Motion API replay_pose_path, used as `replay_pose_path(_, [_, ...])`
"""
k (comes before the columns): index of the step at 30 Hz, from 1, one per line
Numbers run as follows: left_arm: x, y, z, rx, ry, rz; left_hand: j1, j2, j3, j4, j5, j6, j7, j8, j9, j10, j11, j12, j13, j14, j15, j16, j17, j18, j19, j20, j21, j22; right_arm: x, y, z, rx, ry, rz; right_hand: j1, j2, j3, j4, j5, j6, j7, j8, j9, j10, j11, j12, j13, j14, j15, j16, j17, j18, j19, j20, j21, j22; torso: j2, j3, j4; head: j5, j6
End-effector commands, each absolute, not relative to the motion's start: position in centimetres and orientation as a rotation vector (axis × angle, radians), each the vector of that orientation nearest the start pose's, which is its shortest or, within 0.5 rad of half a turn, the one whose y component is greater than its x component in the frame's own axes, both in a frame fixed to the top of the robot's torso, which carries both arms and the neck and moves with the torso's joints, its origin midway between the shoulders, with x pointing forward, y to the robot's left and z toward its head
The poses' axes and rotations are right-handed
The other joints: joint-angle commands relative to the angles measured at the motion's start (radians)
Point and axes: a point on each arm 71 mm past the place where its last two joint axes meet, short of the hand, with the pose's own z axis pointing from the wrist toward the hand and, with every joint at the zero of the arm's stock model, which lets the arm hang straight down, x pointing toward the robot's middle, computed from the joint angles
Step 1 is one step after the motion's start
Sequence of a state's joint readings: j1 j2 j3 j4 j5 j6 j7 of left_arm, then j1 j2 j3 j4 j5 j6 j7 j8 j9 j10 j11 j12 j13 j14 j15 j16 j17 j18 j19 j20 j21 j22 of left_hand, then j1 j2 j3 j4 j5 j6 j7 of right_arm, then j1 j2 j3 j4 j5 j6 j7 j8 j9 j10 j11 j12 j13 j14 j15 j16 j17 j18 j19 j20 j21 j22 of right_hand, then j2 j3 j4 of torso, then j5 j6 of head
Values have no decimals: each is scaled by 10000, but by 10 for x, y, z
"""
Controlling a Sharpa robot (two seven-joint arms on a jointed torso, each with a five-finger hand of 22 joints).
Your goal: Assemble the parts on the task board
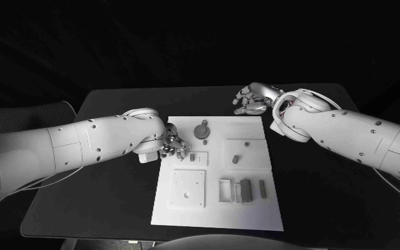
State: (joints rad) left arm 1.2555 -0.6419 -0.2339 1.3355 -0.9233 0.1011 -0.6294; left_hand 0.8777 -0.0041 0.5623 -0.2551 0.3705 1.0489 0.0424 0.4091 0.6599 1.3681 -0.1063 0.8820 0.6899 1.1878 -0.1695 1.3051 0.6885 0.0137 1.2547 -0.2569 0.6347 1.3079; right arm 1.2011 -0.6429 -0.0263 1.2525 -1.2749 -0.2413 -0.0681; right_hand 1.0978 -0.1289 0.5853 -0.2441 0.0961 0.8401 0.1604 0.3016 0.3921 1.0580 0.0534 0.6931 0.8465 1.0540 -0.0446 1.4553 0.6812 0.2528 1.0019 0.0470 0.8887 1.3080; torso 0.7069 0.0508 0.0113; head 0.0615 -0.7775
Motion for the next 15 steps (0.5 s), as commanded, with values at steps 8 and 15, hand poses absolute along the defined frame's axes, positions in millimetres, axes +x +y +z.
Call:
replay_pose_path(8, [481,187,-283,-2308,25365,-1994,-32,22,-13,102,-123,1372,-450,-44,1730,-17,-42,46,-21,-45,-7,56,-19,182,-28,-49,65,206,533,-175,-202,-6,17762,7009,-13,66,-36,24,33,-24,73,-6,-17,-74,20,-27,-18,19,-71,-62,14,90,-73,0,-67,137,-4,-3,6,53,-61])
replay_pose_path(15, [480,187,-283,-2253,25465,-2019,-25,23,-9,107,-148,1374,-452,-48,1741,-18,-43,50,-23,-48,-6,61,-21,182,-32,-49,67,206,533,-175,-202,-9,17761,7012,-16,65,-36,27,33,-25,73,-6,-18,-75,20,-27,-18,18,-70,-63,14,90,-73,0,-67,137,-3,-6,10,37,-97])
